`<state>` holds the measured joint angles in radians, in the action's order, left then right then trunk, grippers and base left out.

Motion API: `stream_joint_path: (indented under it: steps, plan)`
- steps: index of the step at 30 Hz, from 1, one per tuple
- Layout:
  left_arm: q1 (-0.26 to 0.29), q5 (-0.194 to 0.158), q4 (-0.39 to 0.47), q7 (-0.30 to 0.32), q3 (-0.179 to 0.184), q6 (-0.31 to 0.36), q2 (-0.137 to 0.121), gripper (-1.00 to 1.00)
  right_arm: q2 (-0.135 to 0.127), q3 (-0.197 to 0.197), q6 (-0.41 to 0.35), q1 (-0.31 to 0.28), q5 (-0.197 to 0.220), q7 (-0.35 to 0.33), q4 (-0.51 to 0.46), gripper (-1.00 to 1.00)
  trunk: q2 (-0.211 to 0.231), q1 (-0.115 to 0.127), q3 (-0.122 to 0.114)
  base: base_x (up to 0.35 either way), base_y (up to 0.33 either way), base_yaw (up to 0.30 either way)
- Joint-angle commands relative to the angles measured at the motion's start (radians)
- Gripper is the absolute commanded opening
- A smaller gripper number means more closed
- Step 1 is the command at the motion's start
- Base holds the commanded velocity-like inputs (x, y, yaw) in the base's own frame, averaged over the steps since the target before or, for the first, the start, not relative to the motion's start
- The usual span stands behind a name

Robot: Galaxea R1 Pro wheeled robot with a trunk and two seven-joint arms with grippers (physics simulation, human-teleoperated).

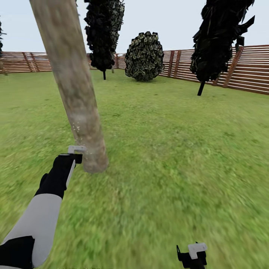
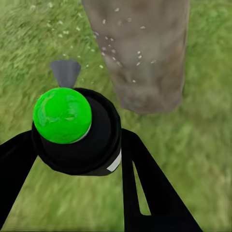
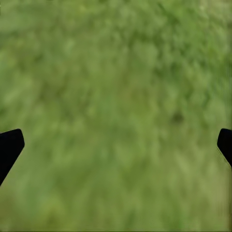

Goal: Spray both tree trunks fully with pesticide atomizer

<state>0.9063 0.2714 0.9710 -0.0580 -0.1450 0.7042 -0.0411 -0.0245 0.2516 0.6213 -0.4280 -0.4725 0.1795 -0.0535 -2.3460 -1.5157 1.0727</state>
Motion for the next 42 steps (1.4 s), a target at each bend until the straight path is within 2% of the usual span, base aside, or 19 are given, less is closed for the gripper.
stream_joint_path:
  steps: [1,8,13,20,26,37,42]
  plan:
    - [-0.001,0.0,0.0,0.0,0.0,0.0,-0.001,-1.0,0.0,0.0,0.0,0.0,0.0,0.0,0.0,1.0,0.0,0.0,0.0,0.174,-0.22,0.268]
    - [-0.004,-0.005,-0.004,0.002,0.005,0.0,0.0,-1.0,0.0,0.0,0.0,0.0,0.0,0.0,0.001,1.0,0.0,0.0,0.0,0.262,-0.155,0.275]
    - [-0.015,-0.008,-0.018,0.004,0.01,0.0,0.012,-1.0,0.0,0.0,0.0,0.0,0.0,0.0,0.001,1.0,0.0,0.0,0.0,0.214,-0.177,0.249]
    - [-0.021,-0.012,-0.02,0.004,0.008,0.0,0.014,-1.0,0.0,0.0,0.0,0.0,0.0,0.0,0.001,1.0,0.0,0.0,0.0,0.019,-0.266,0.034]
    - [-0.021,-0.011,-0.055,0.004,0.008,0.0,0.013,-1.0,0.0,0.0,0.0,0.0,0.0,0.0,0.001,1.0,0.0,0.0,0.0,0.0,-0.273,0.02]
    - [-0.033,-0.01,-0.071,0.001,0.008,0.0,0.013,-1.0,0.0,0.0,0.0,0.0,0.0,0.0,0.001,1.0,0.0,0.0,0.0,0.023,-0.272,0.2]
    - [-0.033,-0.01,-0.162,0.002,0.009,-0.006,0.017,-1.0,0.0,0.0,0.0,0.0,0.0,0.0,0.001,1.0,0.0,0.0,0.0,0.148,-0.264,0.008]
